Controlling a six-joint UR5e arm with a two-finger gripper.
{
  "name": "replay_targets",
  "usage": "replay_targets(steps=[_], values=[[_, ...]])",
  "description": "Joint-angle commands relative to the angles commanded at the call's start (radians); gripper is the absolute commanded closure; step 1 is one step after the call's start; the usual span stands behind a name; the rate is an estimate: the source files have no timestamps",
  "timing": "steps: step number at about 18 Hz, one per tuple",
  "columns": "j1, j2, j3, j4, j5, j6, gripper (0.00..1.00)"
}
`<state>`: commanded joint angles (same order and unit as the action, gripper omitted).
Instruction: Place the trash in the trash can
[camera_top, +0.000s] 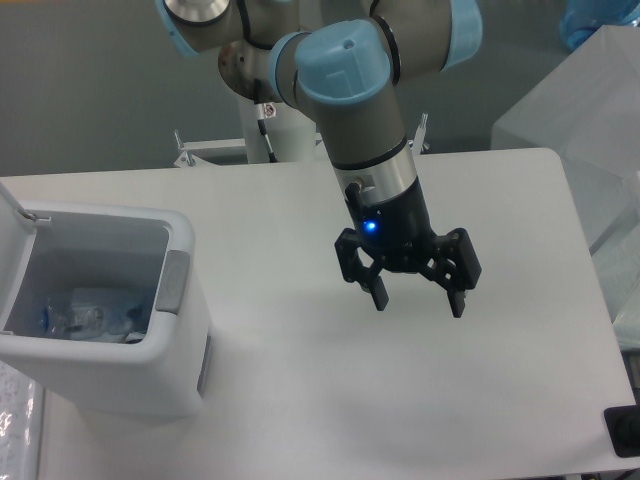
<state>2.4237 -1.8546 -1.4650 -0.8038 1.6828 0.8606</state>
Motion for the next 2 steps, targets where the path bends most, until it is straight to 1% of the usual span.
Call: replay_targets(steps=[2], values=[[0.0, 0.0, 0.005, 0.0, 0.0, -0.002, 0.0]])
